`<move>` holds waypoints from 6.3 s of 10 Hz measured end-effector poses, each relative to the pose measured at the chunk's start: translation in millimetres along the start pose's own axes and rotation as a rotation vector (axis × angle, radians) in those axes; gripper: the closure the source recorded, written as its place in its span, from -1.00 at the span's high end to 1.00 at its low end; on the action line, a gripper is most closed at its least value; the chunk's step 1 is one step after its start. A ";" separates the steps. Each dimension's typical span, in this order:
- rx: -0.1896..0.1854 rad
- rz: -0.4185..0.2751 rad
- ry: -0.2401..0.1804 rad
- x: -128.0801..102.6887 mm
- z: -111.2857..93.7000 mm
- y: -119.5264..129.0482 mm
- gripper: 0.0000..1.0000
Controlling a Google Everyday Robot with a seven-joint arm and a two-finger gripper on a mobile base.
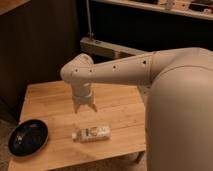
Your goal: Place the bottle in the ceramic bowl
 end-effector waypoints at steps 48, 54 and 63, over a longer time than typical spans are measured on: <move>-0.317 -1.490 -0.397 73.6 48.2 3.1 0.30; -0.236 -1.501 -0.356 79.7 80.8 -6.7 0.30; -0.223 -1.529 -0.348 54.2 119.3 -7.2 0.30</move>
